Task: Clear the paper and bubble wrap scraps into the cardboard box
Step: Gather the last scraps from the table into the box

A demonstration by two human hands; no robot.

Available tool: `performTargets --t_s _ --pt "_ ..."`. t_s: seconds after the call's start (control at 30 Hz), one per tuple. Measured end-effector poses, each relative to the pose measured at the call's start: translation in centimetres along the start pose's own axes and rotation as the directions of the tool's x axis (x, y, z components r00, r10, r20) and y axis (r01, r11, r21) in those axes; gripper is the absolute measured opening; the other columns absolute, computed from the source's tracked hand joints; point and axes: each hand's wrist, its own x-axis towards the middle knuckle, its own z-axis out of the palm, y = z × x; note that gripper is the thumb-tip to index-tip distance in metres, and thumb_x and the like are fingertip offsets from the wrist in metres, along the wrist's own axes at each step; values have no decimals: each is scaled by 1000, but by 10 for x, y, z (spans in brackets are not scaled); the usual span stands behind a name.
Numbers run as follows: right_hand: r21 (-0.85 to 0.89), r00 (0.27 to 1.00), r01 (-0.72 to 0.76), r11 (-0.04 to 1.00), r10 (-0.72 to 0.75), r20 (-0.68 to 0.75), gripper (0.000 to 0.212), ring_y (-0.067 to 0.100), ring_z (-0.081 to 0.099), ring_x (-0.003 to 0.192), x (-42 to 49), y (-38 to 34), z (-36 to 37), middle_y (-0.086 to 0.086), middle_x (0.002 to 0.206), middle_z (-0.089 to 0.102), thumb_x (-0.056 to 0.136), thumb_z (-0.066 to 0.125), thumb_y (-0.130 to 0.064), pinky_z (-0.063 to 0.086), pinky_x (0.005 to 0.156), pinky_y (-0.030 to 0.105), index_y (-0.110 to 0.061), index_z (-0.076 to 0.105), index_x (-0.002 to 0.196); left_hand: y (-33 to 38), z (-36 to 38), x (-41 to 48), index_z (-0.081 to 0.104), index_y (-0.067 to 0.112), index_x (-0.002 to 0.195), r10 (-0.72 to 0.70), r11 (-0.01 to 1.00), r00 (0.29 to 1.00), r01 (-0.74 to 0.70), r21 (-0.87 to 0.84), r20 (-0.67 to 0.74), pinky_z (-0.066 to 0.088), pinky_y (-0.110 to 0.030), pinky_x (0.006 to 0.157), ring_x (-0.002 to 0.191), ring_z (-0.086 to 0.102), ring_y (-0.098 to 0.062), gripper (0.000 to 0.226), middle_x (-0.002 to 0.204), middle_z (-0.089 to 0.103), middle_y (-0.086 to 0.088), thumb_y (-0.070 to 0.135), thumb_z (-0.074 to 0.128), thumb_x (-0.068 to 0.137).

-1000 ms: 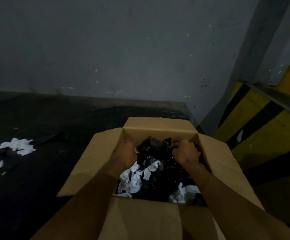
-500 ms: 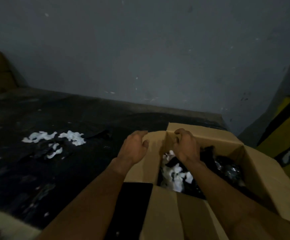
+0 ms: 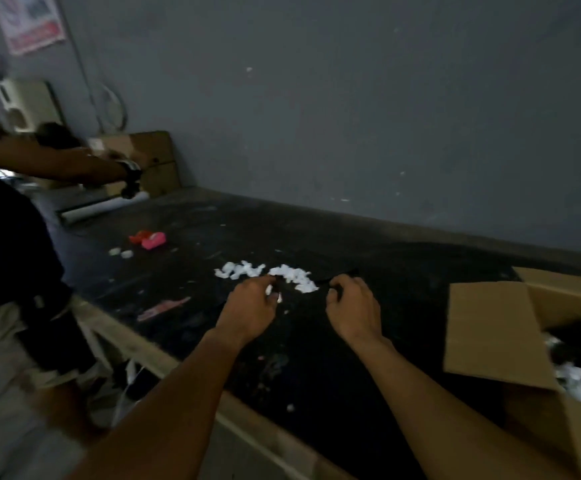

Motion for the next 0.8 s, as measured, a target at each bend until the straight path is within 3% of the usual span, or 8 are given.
performTargets --t_s 0.13,0.3,0.4,0.7,0.8 --pt "-10 993 25 1000 -23 116 19 21 57 104 -11 -33 49 0 115 55 92 51 -27 49 89 42 -25 58 110 -55 -13 -11 54 22 130 -90 996 995 90 -5 46 49 -34 93 102 61 -20 37 122 61 -6 22 54 93" --pt "-59 975 15 998 -1 223 18 18 58 102 -4 -35 97 -2 113 54 93 52 -30 50 89 43 -27 58 110 -106 6 -9 48 21 135 -176 984 980 178 -10 96 43 -26 91 111 54 -13 41 132 53 -4 23 53 95" --pt "-79 969 -7 997 26 245 19 19 57 103 16 -28 122 -1 115 54 93 52 -30 49 90 42 -27 58 111 -126 18 3 52 22 131 -180 983 977 182 -10 118 40 -21 85 105 55 -10 37 127 55 -2 20 54 94" --pt "-46 951 -32 998 45 305 18 25 56 105 105 -4 201 4 112 57 93 52 -31 49 87 36 -24 58 108 -181 38 103 50 24 133 -289 957 952 286 46 99 43 -21 89 107 54 -8 38 130 53 -1 19 51 95" --pt "-39 945 -51 998 61 322 24 28 55 106 124 5 224 8 113 58 91 54 -32 48 88 37 -22 58 112 -193 53 124 48 23 135 -306 952 947 304 42 91 47 -27 95 112 55 -13 41 133 51 -3 19 51 94"
